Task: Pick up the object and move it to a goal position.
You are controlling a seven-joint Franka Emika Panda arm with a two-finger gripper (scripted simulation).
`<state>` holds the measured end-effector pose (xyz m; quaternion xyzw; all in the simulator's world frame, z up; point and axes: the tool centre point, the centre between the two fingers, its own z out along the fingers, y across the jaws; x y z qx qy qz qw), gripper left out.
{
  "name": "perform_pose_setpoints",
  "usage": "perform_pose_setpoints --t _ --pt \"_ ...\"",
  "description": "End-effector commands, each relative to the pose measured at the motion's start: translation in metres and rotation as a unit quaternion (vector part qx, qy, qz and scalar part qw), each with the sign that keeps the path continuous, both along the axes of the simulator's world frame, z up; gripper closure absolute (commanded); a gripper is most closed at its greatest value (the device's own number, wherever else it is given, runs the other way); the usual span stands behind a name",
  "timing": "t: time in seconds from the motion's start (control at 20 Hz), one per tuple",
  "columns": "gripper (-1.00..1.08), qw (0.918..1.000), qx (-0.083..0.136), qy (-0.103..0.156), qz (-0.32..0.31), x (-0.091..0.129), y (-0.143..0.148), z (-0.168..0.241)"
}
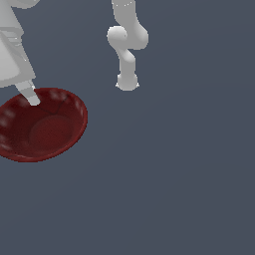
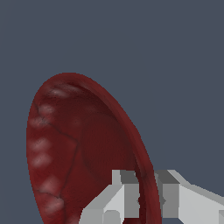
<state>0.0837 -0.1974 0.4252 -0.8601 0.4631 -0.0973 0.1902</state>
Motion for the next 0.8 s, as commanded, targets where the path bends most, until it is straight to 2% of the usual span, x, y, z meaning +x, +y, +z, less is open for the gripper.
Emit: perform_pose_setpoints --t 0.0,0.75 --pt "1.08 1.0 0.0 -0.001 0.0 0.0 0.0 0.003" --pt "1.08 1.0 -0.001 -0.001 0.0 0.006 -0.007 0.026"
